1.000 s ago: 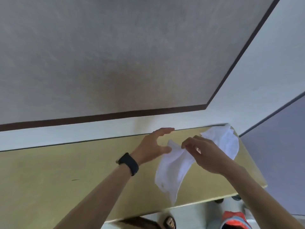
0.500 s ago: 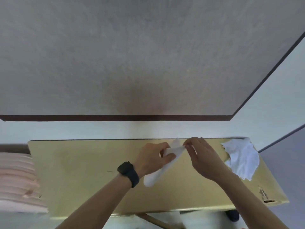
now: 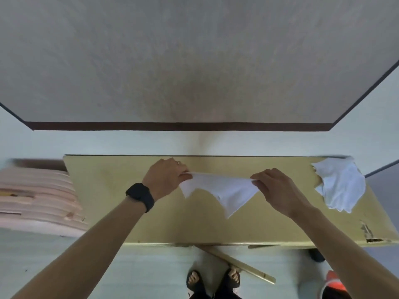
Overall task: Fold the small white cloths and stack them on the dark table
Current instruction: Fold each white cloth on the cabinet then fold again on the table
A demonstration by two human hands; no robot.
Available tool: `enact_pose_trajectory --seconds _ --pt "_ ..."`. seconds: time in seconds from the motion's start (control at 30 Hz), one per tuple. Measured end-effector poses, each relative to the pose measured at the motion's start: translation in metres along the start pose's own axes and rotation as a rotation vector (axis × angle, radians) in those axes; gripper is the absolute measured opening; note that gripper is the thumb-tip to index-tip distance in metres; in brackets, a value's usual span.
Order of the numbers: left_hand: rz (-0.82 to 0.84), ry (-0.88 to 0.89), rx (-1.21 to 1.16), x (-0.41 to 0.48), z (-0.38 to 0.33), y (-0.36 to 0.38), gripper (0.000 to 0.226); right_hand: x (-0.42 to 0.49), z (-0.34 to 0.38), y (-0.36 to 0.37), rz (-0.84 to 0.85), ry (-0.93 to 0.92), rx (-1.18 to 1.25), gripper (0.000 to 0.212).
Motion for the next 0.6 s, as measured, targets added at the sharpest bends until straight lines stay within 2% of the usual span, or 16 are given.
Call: enact_pose_trajectory --seconds 0.13,0.33,0.5,0.6 --pt "-0.077 -0.072 -0.088 0.007 0.017 -0.001 0.032 0.014 -0.029 0.008 -0.01 0.081 0.03 0.013" --pt "-0.366 -0.034 -0.007 0.023 0.025 -0.021 0.011 0.044 -0.046 -0.004 -0.117 0.17 0.036 0.012" --pt "-0.422 0.053 0.068 0.023 0.029 -0.015 0.032 0.046 -0.046 -0.002 -0.219 0.165 0.022 0.011" --pt "-0.464 0.067 0.128 0.01 0.032 0.004 0.028 0.036 -0.041 0.018 -0.223 0.13 0.005 0.012"
Point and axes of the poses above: each hand's wrist, its own x-axis towards the middle knuckle, its own y-axis out of the palm, z = x × y, the point moved 9 cm from there along x, towards the middle knuckle, and after that the axes turned 10 degrees about z, right-handed, at the moved point
